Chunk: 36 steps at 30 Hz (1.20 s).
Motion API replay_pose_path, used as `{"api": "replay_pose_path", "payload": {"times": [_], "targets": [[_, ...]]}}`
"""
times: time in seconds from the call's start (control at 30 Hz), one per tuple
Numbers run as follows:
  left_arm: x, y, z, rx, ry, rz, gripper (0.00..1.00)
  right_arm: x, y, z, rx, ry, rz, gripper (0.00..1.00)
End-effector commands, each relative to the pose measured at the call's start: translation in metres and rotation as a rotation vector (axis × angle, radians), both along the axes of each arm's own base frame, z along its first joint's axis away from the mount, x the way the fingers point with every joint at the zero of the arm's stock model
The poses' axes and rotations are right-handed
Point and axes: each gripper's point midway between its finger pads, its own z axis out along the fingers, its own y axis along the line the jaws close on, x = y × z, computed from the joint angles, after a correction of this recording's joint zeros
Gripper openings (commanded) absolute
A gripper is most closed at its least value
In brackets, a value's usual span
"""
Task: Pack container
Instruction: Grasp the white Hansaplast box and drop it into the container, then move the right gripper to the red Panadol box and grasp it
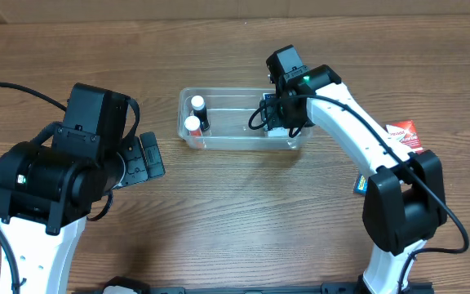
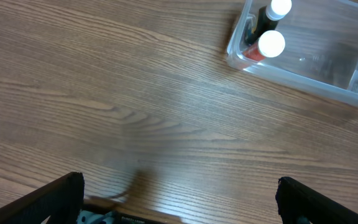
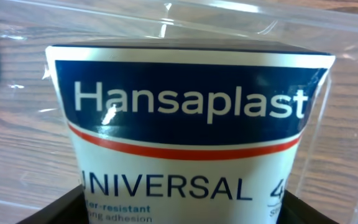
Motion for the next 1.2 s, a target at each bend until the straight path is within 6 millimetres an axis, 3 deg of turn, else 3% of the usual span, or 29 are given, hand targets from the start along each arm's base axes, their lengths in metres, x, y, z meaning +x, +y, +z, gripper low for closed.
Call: {"api": "replay_pose_path", "payload": {"times": [0.0, 0.03, 0.2, 0.3, 0.33, 0.4, 0.5, 0.6, 0.7, 0.8, 0.83, 1.1, 1.17], "targets": [[0.001, 0.004, -0.002, 0.012, 0.001, 0.031, 1.00, 0.003, -0.005, 0.002, -0.012, -0.013, -0.016, 0.92], [0.001, 0.004, -0.002, 0.012, 0.001, 0.031, 1.00, 0.004, -0.005, 0.002, -0.012, -0.014, -0.016, 1.00], [0.001, 0.004, -0.002, 0.012, 0.001, 0.031, 1.00, 0.007, -0.010, 0.010, -0.036, -0.045, -0.025, 1.00], [0.001, 0.004, -0.002, 0.012, 0.001, 0.031, 1.00, 0.010, -0.021, 0.052, -0.048, -0.154, -0.049, 1.00], [0.001, 0.004, -0.002, 0.012, 0.001, 0.031, 1.00, 0.011, -0.031, 0.074, -0.061, -0.208, -0.071, 1.00], [0.001, 0.004, -0.002, 0.013, 0.002, 0.031, 1.00, 0.013, -0.054, 0.113, -0.080, -0.302, -0.140, 1.00], [0.001, 0.004, -0.002, 0.013, 0.001, 0.031, 1.00, 0.006, -0.120, 0.181, -0.059, -0.452, -0.326, 1.00], [0.001, 0.004, -0.002, 0.013, 0.000, 0.031, 1.00, -0.008, -0.199, 0.209, -0.078, -0.502, -0.474, 1.00], [0.001, 0.004, -0.002, 0.013, 0.000, 0.031, 1.00, -0.013, -0.257, 0.195, -0.115, -0.448, -0.454, 1.00], [0.001, 0.004, -0.002, 0.013, 0.000, 0.031, 1.00, -0.011, -0.292, 0.163, -0.116, -0.361, -0.434, 1.00], [0.001, 0.005, -0.001, 0.016, 0.000, 0.032, 1.00, -0.008, -0.304, 0.144, -0.091, -0.312, -0.454, 1.00], [0.001, 0.005, -0.001, 0.023, 0.000, 0.022, 1.00, 0.000, -0.307, 0.029, -0.029, -0.005, -0.295, 1.00], [0.002, 0.005, -0.001, 0.025, 0.000, 0.019, 1.00, 0.001, -0.310, 0.018, -0.036, 0.019, -0.299, 1.00]]}}
